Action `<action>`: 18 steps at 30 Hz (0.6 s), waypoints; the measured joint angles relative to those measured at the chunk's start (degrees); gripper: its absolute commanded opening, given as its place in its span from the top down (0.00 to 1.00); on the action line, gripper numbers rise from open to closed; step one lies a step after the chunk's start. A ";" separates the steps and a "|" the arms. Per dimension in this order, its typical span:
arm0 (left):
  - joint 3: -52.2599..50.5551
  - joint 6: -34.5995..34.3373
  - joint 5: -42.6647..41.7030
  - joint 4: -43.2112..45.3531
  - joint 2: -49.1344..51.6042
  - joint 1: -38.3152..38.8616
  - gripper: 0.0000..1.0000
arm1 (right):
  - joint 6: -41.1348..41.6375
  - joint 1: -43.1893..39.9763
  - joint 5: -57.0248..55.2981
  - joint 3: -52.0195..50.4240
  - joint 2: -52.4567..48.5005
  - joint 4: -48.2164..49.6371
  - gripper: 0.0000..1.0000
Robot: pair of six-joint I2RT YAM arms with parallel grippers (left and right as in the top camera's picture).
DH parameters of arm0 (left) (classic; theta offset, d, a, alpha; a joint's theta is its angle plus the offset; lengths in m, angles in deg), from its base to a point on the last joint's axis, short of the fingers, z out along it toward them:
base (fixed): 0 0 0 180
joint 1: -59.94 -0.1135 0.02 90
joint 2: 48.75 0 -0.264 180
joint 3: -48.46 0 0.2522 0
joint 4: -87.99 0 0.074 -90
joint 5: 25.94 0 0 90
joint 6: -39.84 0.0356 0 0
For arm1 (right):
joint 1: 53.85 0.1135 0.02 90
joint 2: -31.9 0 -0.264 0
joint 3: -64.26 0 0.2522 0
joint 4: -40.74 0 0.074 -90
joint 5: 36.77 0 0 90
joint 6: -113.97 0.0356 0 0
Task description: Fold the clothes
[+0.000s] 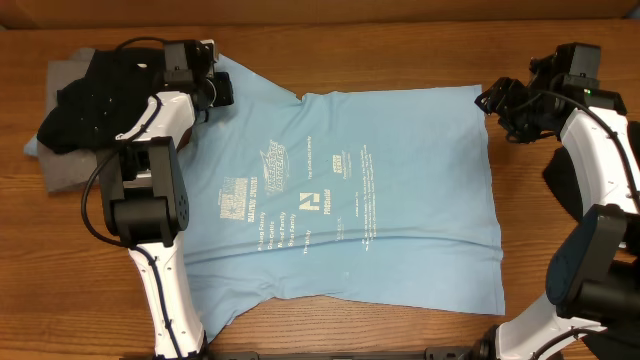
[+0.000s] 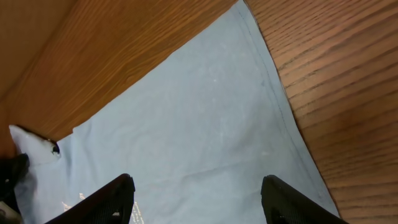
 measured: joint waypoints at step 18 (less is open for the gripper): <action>7.87 0.04 -5.70 -12.33 0.00 0.76 0.96 | -0.20 0.00 -0.11 0.00 0.00 -1.46 0.32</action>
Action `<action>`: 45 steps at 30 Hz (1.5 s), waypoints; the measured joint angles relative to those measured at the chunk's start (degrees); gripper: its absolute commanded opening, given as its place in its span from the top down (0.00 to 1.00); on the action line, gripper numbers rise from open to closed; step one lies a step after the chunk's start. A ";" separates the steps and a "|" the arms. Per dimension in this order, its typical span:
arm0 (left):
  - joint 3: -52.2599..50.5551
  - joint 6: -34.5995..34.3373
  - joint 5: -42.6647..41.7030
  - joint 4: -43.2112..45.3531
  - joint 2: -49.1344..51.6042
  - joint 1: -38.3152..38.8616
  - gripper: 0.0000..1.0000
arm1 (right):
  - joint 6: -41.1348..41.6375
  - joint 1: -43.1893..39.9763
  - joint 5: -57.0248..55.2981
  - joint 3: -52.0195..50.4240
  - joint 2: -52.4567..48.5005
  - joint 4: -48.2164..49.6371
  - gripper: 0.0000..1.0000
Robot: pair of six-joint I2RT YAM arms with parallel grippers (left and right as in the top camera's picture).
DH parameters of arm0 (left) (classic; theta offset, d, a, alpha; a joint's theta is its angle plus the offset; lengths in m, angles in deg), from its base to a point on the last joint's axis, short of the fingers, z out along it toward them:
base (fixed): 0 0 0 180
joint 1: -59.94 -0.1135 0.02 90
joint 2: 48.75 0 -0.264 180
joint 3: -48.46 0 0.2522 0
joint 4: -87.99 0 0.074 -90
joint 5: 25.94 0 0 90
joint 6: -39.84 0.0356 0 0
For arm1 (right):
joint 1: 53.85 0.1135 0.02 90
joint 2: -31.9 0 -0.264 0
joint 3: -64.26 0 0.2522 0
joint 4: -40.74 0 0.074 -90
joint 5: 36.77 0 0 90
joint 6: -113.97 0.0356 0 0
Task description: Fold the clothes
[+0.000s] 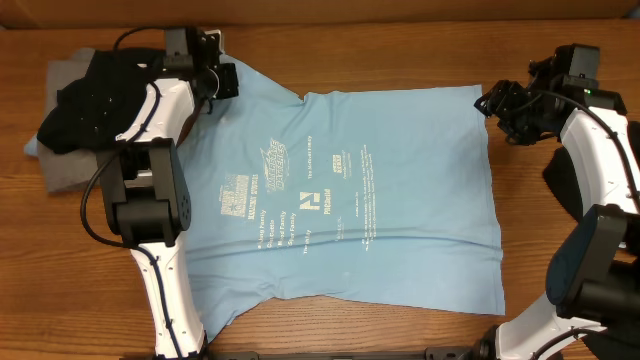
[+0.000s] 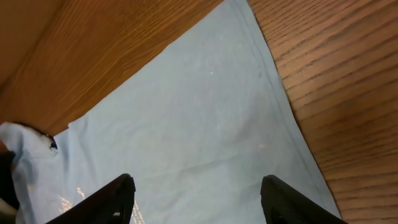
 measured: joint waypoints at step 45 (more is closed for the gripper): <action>4.63 10.32 10.45 -5.35 3.63 3.19 0.42 | 0.02 0.00 -0.07 0.00 0.00 -1.88 0.31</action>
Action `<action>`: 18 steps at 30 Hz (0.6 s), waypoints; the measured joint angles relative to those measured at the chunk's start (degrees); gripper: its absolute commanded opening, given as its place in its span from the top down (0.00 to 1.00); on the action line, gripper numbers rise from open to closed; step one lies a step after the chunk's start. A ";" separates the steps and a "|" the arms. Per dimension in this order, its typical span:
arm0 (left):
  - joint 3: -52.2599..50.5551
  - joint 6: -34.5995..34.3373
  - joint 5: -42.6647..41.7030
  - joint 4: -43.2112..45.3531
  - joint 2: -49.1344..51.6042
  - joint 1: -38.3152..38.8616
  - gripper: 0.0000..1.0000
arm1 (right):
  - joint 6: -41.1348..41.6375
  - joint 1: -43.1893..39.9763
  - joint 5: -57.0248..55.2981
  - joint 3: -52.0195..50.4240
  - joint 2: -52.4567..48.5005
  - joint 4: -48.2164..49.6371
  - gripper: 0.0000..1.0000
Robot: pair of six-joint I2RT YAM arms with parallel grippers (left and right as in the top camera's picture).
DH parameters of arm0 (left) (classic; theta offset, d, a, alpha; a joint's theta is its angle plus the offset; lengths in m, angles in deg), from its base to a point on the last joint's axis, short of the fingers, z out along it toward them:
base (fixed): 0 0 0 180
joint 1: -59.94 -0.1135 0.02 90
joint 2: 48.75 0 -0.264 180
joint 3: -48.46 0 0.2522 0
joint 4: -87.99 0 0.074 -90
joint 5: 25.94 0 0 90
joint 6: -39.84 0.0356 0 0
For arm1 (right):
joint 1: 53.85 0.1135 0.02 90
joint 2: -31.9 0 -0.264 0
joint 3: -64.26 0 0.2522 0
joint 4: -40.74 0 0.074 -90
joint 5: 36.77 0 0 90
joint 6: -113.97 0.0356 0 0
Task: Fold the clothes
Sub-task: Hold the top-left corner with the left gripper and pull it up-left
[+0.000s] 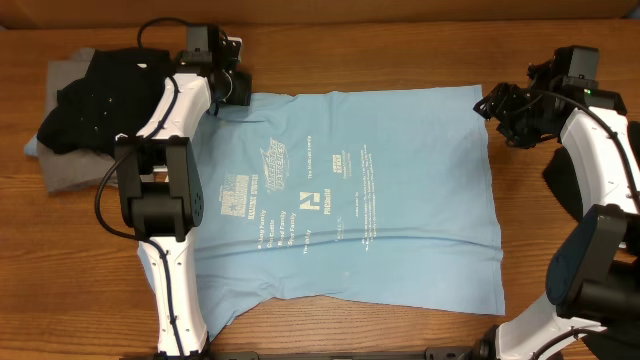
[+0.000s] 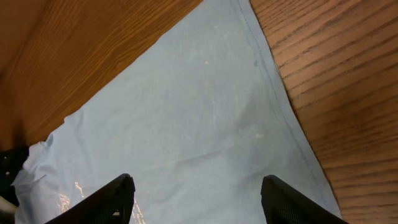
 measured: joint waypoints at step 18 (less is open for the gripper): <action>8.39 -2.45 -5.73 -9.84 0.66 0.00 0.96 | -0.02 0.00 -0.02 0.00 0.00 -1.75 0.32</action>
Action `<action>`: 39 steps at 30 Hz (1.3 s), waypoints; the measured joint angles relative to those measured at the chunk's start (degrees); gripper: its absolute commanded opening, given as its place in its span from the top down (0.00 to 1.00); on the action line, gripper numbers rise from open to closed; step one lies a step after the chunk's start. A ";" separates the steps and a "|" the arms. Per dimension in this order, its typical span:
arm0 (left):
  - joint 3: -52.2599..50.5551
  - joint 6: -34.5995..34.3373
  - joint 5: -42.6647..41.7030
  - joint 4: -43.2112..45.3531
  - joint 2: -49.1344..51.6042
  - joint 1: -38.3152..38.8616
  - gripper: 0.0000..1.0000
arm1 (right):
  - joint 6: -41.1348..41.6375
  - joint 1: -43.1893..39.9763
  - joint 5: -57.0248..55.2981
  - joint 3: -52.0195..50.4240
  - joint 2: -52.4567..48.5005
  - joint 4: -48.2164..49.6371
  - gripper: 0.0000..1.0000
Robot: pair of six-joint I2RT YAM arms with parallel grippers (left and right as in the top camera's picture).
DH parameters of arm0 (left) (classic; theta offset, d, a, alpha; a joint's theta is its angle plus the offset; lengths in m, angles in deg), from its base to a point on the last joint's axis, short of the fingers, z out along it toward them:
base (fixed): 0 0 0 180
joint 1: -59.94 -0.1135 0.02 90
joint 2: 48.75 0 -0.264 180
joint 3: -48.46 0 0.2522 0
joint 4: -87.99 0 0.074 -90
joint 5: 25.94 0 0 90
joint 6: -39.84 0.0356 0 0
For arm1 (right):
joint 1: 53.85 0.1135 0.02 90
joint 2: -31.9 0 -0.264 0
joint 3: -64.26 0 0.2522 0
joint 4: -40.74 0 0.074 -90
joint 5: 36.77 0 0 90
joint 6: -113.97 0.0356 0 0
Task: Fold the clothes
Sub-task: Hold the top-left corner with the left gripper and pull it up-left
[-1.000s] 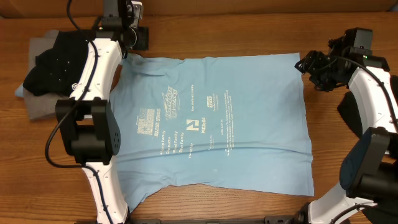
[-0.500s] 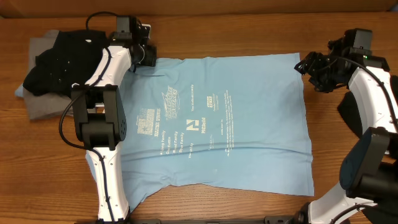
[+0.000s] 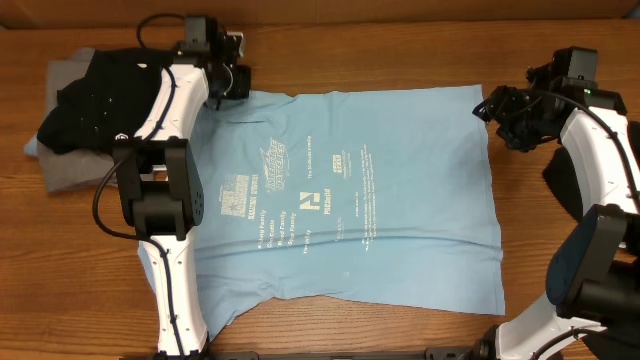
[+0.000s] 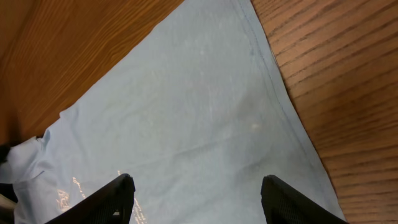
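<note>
A light blue T-shirt with pale print lies flat on the wooden table, its hem to the right. The upper sleeve is tucked in, so the top edge runs straight. My left gripper sits at the shirt's top-left corner, where a small bunch of cloth stands up; its jaws are hidden from the overhead camera. Over the shirt's top-right hem corner my right gripper hovers open, its fingers wide apart with only flat cloth below them.
A black garment lies heaped on a grey folded cloth at the table's upper left, beside the left arm. Bare wood shows right of the hem and along the far edge.
My left gripper has shifted slightly up and to the left at the shirt's top-left corner. The right gripper stays open over the hem corner, and its view has shifted a little.
At first the upper sleeve stuck out to the upper left with my left gripper at its tip. Then the gripper was further right with the sleeve. By 0.6 s ago the sleeve lay tucked in with a straight top edge. The right gripper hovered open throughout.
</note>
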 measured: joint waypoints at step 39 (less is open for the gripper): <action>8.13 -8.04 9.05 -19.65 0.00 5.22 0.43 | 0.00 0.00 -0.02 0.00 0.00 0.46 0.31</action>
